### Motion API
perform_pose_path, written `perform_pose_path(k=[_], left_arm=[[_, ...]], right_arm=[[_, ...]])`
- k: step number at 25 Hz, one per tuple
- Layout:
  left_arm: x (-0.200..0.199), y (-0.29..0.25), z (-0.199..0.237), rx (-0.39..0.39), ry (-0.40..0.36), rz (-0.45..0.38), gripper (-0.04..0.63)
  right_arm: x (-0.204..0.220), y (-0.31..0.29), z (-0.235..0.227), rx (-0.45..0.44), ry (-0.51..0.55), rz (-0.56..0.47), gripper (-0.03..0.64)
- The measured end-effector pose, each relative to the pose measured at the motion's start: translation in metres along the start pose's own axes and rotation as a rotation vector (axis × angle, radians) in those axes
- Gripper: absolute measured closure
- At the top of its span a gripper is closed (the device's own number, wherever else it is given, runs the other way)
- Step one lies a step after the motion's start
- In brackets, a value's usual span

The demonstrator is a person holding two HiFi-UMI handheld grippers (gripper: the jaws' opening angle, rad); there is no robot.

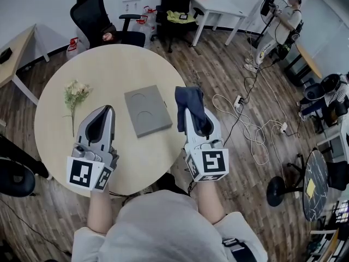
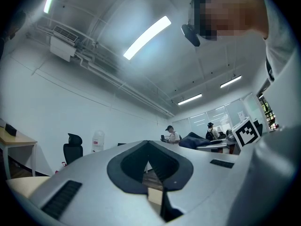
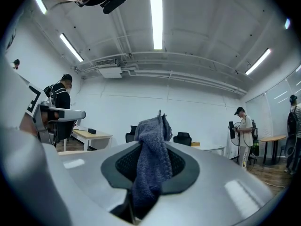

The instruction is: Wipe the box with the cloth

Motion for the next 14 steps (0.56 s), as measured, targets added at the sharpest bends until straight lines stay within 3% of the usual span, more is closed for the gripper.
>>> perform_pose_path(k=[14], left_arm=[[-0.001, 0.014, 0.011, -0.002, 0.013, -0.01, 0.588]], right_arm=[[-0.001, 0.003, 0.015, 0.006, 0.001, 0.002, 0.528]])
Point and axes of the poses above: the fingertips, and each gripper's own axes: y backward along the fingers, z to its left, x out of its underside, the point moved 6 cm from there along y, backward along the fingers, and after that the axes turned 2 degrees about x, right-handed, at the moved point
